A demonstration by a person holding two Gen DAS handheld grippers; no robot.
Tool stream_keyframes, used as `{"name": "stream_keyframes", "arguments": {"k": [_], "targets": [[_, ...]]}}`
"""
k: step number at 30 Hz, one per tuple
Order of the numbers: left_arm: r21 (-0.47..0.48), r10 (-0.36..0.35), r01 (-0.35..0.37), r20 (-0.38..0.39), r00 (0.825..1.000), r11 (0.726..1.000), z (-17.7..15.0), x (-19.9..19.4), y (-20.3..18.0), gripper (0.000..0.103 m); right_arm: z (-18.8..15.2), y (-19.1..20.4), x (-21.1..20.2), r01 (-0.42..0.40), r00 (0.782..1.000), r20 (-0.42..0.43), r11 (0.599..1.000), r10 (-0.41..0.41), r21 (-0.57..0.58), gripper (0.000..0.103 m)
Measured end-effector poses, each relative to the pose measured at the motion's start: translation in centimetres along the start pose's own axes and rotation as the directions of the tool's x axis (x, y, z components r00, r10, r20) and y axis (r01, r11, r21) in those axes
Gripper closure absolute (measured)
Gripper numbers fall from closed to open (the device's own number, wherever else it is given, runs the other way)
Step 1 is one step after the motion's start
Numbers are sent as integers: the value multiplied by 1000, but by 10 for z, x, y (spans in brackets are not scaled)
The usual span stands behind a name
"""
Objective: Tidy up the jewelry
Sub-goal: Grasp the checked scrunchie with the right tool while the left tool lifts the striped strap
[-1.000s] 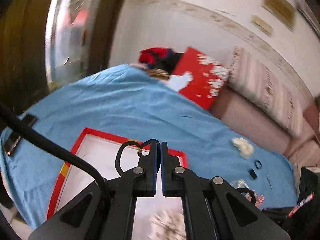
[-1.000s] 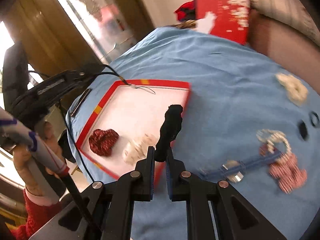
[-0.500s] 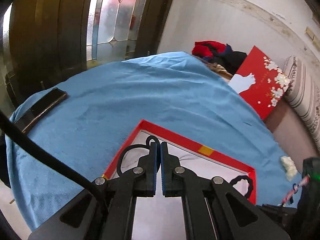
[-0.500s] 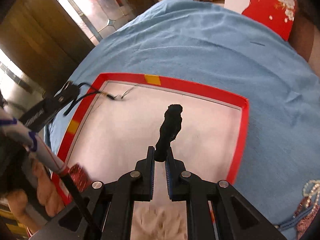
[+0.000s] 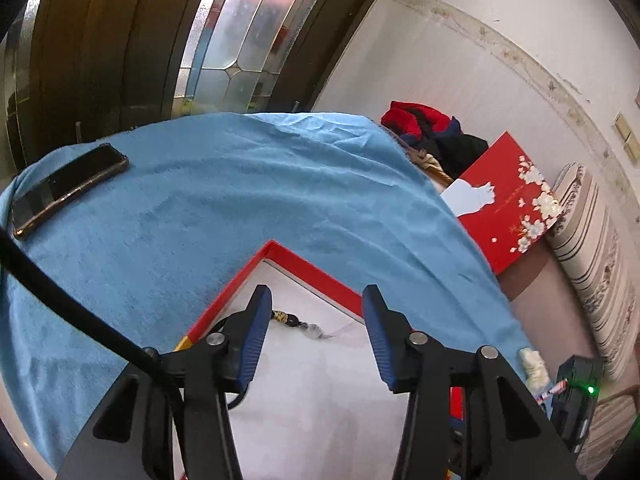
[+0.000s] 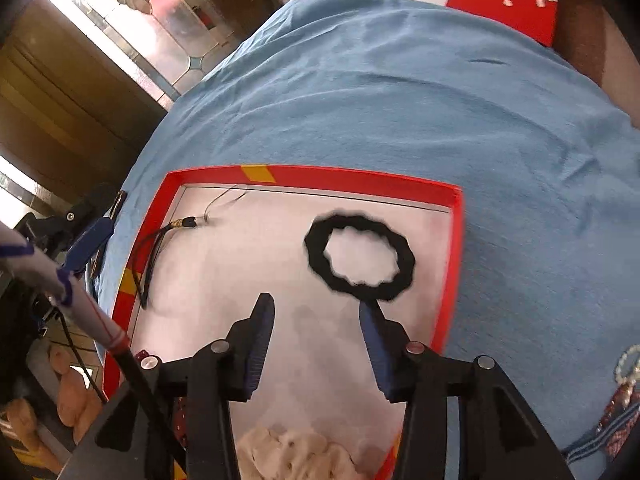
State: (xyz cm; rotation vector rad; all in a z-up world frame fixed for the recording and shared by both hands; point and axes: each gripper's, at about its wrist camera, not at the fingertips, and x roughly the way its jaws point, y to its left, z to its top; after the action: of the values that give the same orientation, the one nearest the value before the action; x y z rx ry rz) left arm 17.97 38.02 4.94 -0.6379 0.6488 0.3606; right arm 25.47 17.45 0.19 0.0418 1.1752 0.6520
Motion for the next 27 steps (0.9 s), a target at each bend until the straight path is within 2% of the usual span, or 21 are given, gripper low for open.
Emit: {"name": "stream_keyframes", "arguments": {"k": [8,12,16,18,21,24,27], "targets": [[11,-40,40,-5,999,999,-6,-10,-19,57,-33,-26,-71,20,996,85,1000,-21,9,55],[47,-85,86,-24,996,995,-19,-18,-42,57,-67,-72,-115,71,989,125,994,-81,81,55],[138,-144,151,-59,988,979,-42,-27,-80,57,-109,-128,-157,145,972,155,972,-174,183,55],[207,-179,196,-96,979,958,-60,-31,-106,57,-135,-160,-176,181,963,154,953,-222,245,55],[296,-228,274,-182,956,915,-86,-33,-140,53,-169,-201,-191,213,954,130,918,-269,334,55],[396,-262,364,-289,921,843,-118,-37,-172,51,-193,-227,-197,217,951,119,890,-286,401,55],[464,-269,408,-337,902,787,-145,-41,-190,41,-205,-240,-197,199,953,126,880,-276,431,55]]}}
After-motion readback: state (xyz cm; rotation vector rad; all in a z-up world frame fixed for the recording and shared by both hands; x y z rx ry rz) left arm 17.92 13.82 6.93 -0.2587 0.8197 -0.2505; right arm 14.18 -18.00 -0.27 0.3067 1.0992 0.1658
